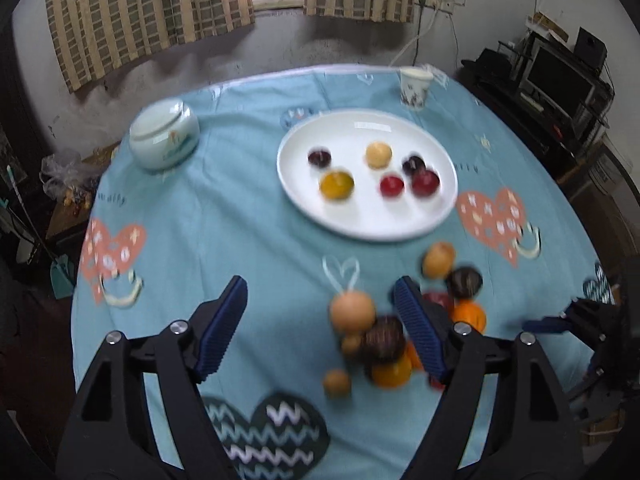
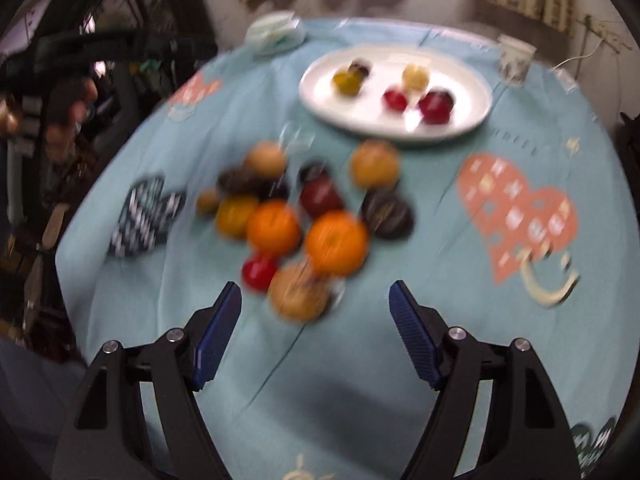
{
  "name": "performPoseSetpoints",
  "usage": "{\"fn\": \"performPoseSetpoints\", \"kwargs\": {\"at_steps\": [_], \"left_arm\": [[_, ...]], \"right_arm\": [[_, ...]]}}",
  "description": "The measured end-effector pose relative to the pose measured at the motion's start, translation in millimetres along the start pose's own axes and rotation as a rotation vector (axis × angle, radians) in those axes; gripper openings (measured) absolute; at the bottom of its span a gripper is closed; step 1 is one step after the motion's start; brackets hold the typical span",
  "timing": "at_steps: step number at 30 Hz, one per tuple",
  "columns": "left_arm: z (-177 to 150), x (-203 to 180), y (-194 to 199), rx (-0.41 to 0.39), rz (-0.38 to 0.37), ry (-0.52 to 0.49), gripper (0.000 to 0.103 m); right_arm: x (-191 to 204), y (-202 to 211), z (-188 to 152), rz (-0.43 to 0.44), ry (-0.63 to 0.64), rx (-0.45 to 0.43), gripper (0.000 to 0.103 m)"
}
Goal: Organize fruits
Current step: 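Grasp the striped pepino melon with the right tool while the left tool grasps a red plum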
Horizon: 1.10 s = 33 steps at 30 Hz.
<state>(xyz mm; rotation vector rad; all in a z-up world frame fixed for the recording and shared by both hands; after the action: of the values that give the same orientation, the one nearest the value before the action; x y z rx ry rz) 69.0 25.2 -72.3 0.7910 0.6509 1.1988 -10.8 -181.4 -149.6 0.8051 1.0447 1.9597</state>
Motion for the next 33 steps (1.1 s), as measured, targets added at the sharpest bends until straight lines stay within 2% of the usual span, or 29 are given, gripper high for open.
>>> {"fn": "performPoseSetpoints", "kwargs": {"at_steps": [4,9,11,12,13,16,20,27,30,32,33], "left_arm": [[-49.0,-8.7,-1.9,0.083,-0.024,-0.002,0.078],[-81.6,-24.1,-2.9,0.134,-0.053,0.002,0.078],[-86.6,-30.9,-3.2,0.146,-0.068,0.005,0.078],[-89.4,-36.4,-4.1,0.152,-0.072,-0.002,0.078],[-91.3,-42.0,-5.4,0.155,-0.071,-0.010,0.078],[-92.9,-58.0,-11.8,0.168,-0.084,-0.028,0.078],[-92.3,-79.6,-24.2,0.175,-0.096,-0.050,0.078],[-90.9,-108.0,-59.9,0.228,-0.106,-0.005,0.075],[-91.3,-110.3,-73.5,0.253,-0.101,0.031,0.061],[-91.8,-111.4,-81.9,0.276,-0.100,0.047,0.033],[-92.7,-111.6,-87.2,0.294,-0.107,0.055,0.032]], "right_arm": [[3.5,-23.9,-7.7,0.003,-0.024,0.036,0.076],[2.3,-42.3,3.4,-0.004,-0.015,0.039,0.066],[1.2,-46.2,7.1,-0.004,-0.011,0.034,0.059],[1.3,-46.1,8.9,0.011,-0.004,0.029,0.045],[0.9,-45.9,9.2,0.025,0.003,0.036,0.041],[1.3,-39.0,5.4,0.035,0.024,0.046,0.040],[-17.8,-19.4,-7.1,0.029,-0.044,0.029,0.040],[-46.4,0.0,-32.7,-0.001,-0.125,0.031,0.040],[-50.2,2.1,-41.3,0.003,-0.136,0.036,0.040],[-50.2,1.9,-44.9,0.008,-0.134,0.041,0.040],[-50.8,2.4,-45.2,0.010,-0.133,0.042,0.040]]}}
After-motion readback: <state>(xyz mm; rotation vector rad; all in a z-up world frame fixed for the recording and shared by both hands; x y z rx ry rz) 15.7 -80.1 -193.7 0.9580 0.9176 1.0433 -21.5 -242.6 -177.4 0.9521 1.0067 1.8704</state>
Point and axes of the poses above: each gripper's, at about its wrist camera, not at the fingertips, and y roughly against the way its jaws point, x to its left, z to its top, the point moved 3 cm from there along -y, roughly the way its jaws point, and after that the axes turned 1 degree about -z, right-handed, at the moved point
